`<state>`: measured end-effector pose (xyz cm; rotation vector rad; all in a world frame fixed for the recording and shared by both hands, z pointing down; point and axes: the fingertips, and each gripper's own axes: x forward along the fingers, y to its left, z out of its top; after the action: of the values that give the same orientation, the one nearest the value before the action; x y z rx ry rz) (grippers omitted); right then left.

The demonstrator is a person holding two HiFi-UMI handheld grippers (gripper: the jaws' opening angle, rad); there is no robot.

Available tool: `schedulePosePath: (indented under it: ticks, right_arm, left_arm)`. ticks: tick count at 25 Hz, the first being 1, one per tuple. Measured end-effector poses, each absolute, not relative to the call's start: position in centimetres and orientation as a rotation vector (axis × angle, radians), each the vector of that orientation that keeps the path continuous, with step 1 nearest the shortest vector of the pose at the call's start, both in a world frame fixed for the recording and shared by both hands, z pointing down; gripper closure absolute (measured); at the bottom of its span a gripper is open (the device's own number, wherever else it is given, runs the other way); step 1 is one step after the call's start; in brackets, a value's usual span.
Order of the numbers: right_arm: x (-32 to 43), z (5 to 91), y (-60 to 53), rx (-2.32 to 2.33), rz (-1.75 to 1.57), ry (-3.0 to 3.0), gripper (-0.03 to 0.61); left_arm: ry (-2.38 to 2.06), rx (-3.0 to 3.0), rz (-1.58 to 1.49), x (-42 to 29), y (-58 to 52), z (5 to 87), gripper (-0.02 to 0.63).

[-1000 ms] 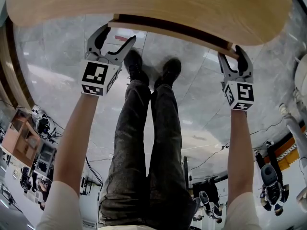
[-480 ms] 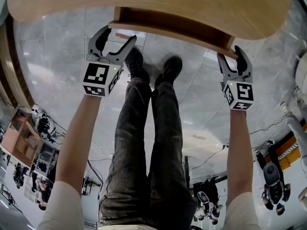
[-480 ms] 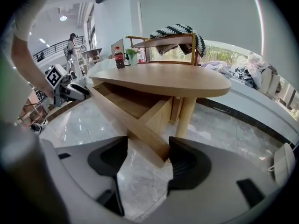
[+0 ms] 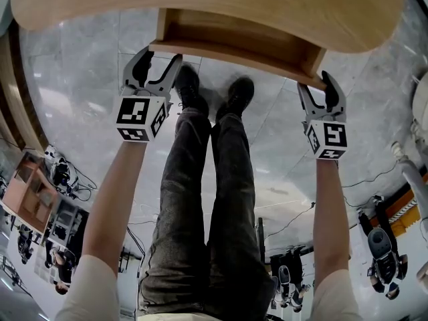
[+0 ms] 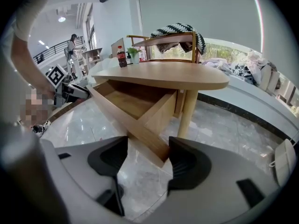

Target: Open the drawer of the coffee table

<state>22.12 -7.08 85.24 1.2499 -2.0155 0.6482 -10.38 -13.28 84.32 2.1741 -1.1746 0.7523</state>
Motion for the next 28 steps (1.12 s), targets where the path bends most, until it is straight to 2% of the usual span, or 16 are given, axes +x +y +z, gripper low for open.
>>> schedulePosePath:
  ticks: [13,28]
  right_arm:
    - [22.2,85.0,-6.6,1.253,0.646,-2.019,0.295]
    - [20.6,85.6,-0.3,1.218,0.699,-1.985,0.293]
  left_arm:
    - [-1.215,2.141,0.762,-10.7,-12.9,84.0,0.379]
    - [-1.175,2.094,0.827,-12.1,-6.7,84.7,0.379]
